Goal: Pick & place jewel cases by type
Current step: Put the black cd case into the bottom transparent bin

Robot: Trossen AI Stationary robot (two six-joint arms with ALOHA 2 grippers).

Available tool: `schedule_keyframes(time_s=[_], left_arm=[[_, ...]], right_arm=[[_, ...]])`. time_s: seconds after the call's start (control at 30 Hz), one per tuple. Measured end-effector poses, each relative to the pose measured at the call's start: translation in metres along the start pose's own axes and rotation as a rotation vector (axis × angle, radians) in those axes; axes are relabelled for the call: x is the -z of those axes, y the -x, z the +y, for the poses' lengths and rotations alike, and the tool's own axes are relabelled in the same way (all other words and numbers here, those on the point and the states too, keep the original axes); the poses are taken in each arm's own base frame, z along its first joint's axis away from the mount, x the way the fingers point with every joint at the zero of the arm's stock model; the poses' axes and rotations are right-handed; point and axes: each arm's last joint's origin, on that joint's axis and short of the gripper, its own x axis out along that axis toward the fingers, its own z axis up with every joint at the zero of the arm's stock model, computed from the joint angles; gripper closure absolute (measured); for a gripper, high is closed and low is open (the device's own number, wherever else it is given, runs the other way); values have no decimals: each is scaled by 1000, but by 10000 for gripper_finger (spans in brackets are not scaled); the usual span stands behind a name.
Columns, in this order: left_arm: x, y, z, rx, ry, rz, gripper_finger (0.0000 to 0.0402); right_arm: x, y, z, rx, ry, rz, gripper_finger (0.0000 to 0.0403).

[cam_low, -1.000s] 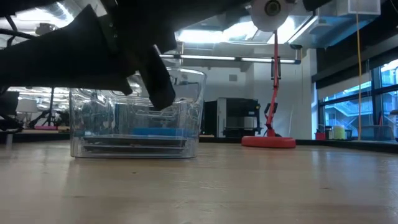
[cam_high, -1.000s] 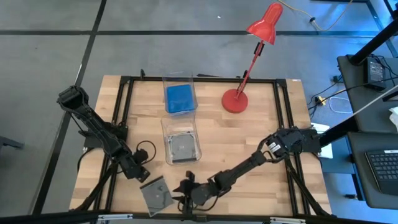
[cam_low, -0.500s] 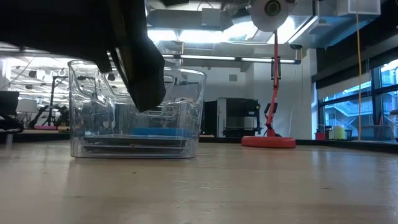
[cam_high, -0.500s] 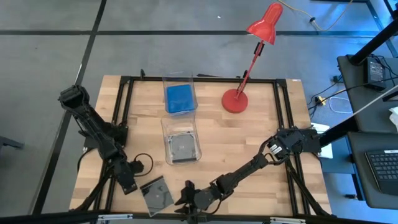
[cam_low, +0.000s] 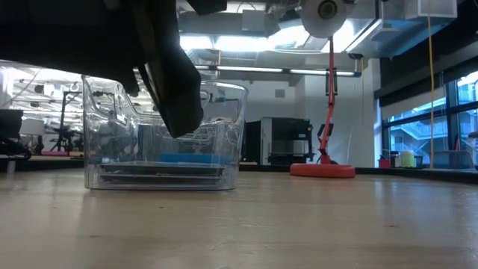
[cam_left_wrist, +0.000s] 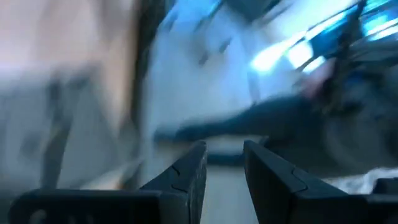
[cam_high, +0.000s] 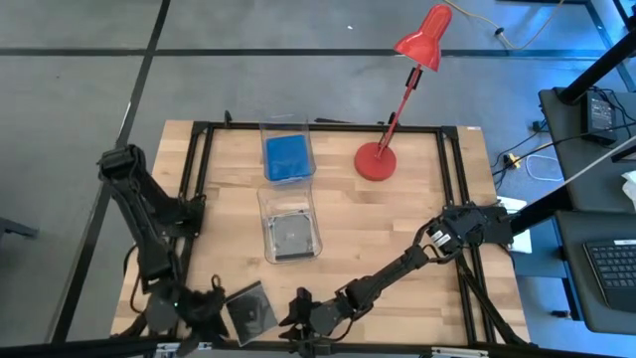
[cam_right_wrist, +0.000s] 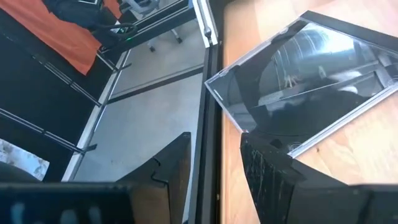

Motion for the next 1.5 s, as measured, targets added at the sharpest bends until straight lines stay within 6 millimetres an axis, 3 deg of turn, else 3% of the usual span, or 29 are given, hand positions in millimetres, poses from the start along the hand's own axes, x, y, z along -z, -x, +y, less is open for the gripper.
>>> schedule_keyframes(time_s=[0.17, 0.37, 0.53, 0.7, 1.07, 1.17, 1.27, 1.4, 1.5], left_arm=[[-11, -11, -28, 160, -222, -277, 301], [-25, -10, -37, 195, -412, -432, 299], [-31, -9, -40, 240, -368, -461, 297], [-35, -10, -36, 163, -354, -515, 279], [-34, -14, -27, 40, -478, -495, 139], [-33, -16, -27, 17, -495, -429, 130], [-39, -13, -42, -54, -530, -358, 131], [-49, -9, -64, -230, -583, -206, 132], [-49, -11, -67, -381, -542, -60, 130]], right_arm=[[-2, -1, -3, 5, -3, -3, 259], [-7, -2, -10, 21, -8, -9, 259], [-7, -2, -11, 24, -5, 0, 259], [-5, -2, -12, 34, -6, 12, 259], [-5, -2, -15, 50, -27, 28, 259], [-6, -3, -16, 54, -29, 26, 259], [-6, -3, -17, 55, -29, 25, 259], [-7, -3, -17, 56, -29, 25, 259], [-6, -3, -18, 59, -27, 29, 259]])
